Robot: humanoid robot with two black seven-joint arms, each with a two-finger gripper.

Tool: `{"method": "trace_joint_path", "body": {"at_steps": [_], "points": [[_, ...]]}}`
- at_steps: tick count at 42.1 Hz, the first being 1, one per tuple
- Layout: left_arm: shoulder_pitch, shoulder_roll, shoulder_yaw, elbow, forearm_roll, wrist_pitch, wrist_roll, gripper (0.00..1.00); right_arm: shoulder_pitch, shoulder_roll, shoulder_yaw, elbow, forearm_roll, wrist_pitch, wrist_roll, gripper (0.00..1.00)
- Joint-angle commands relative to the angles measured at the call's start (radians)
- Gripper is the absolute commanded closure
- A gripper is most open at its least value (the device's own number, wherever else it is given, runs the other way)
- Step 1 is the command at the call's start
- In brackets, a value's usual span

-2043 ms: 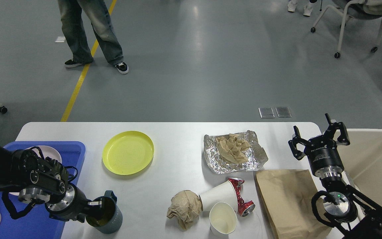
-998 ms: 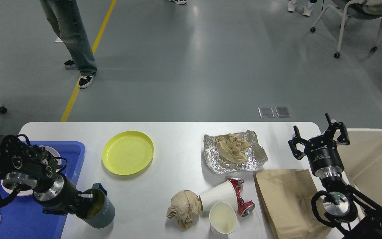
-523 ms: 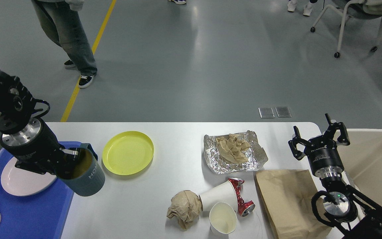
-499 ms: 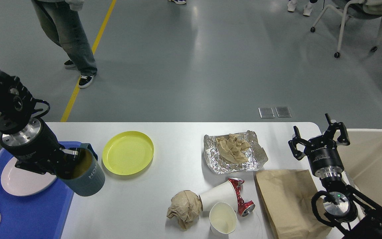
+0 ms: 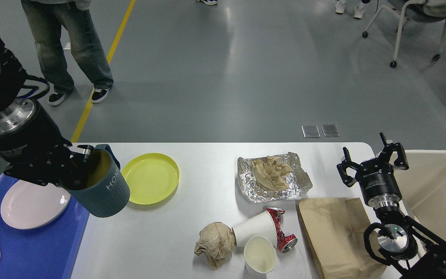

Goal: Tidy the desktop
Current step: 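Lift the mug with the left gripper and carry it over the tray, then lower the mug onto the blue tray and open the left gripper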

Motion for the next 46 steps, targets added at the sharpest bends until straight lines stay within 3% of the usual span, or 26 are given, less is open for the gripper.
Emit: {"method": "trace_joint_path", "body": {"at_steps": [1, 5, 9, 14, 21, 32, 38, 46], "points": [[0.039, 0.050, 0.061, 0.041, 0.018, 0.015, 0.006, 1.00, 0.000, -0.001, 0.000, 0.001, 0.000, 0.001, 0.000, 0.00], [0.113, 0.118, 0.088, 0.090, 0.032, 0.048, 0.014, 1.00, -0.001, 0.000, 0.000, 0.001, 0.000, 0.001, -0.001, 0.00], [0.209, 0.251, 0.074, 0.144, 0.137, 0.119, 0.048, 1.00, 0.000, 0.000, 0.000, 0.001, 0.000, 0.000, 0.000, 0.00], [0.346, 0.407, -0.010, 0.202, 0.285, 0.217, 0.048, 1.00, 0.000, 0.000, 0.000, 0.001, 0.000, 0.001, 0.000, 0.00], [0.579, 0.544, -0.156, 0.325, 0.440, 0.268, 0.049, 1.00, 0.000, 0.000, 0.000, 0.001, 0.000, 0.001, 0.000, 0.00], [1.033, 0.572, -0.445, 0.598, 0.523, 0.309, 0.048, 0.98, 0.000, 0.000, 0.000, 0.001, 0.000, 0.000, 0.000, 0.00], [1.170, 0.560, -0.532, 0.701, 0.524, 0.314, 0.046, 0.98, 0.000, 0.000, 0.000, 0.001, 0.000, 0.001, 0.000, 0.00], [1.251, 0.558, -0.618, 0.710, 0.599, 0.338, 0.046, 0.98, -0.001, 0.000, 0.000, 0.001, 0.000, 0.000, -0.001, 0.00]]}}
